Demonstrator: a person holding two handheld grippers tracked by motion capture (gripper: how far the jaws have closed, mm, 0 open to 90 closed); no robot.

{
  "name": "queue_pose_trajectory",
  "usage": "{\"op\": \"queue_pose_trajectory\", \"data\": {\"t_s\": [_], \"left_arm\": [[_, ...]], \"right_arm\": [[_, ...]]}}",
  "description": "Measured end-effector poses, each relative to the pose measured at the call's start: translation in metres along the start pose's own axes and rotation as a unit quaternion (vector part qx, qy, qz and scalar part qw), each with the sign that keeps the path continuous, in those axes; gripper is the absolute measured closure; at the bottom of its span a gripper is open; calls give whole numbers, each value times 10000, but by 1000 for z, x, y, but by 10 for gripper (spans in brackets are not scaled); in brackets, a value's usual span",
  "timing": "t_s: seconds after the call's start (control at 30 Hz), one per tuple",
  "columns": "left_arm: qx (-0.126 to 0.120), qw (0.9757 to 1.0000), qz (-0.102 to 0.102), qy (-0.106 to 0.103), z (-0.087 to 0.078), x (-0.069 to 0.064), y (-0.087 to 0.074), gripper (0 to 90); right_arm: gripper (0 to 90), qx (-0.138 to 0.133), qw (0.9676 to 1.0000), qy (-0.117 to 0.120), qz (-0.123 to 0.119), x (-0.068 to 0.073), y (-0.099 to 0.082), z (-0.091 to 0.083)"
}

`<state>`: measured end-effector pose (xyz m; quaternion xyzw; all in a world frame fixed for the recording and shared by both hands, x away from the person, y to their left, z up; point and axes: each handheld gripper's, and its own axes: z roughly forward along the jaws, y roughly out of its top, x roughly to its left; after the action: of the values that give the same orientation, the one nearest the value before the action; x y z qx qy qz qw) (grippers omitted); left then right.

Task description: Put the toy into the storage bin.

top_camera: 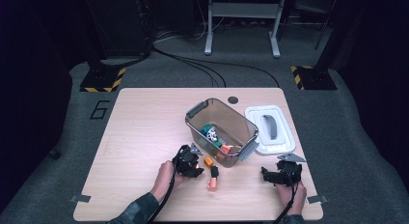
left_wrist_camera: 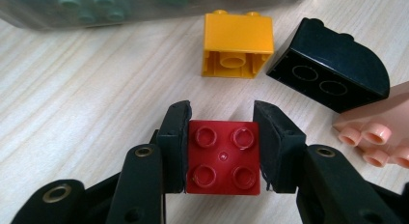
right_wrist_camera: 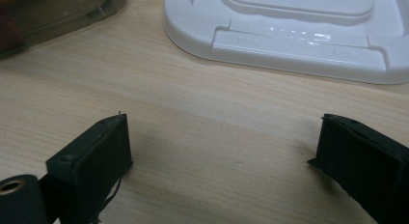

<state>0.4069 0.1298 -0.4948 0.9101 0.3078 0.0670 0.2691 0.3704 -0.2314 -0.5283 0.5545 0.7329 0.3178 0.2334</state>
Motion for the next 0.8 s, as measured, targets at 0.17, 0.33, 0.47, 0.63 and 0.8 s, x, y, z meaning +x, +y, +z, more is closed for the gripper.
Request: {"op": "queue_pose_trajectory", "data": {"t_s": [0.17,0.33,0.47,0.63,0.8], "left_arm": [[-151,9998,-65,60,-9,3,1,589],[-299,9994,-104,110,-20,8,3,590],[-375,9991,-131,168,-30,12,5,590],[-457,9985,-152,242,-40,18,7,590],[-579,9976,-181,331,-54,24,11,590]], "right_arm": [[43,2,10000,11,3,0,0,0],[43,3,10000,10,0,0,0,0],[43,-25,10000,-22,90,1,0,0],[43,-23,10000,-22,90,1,0,0],[43,-4,10000,5,27,1,0,0]]}}
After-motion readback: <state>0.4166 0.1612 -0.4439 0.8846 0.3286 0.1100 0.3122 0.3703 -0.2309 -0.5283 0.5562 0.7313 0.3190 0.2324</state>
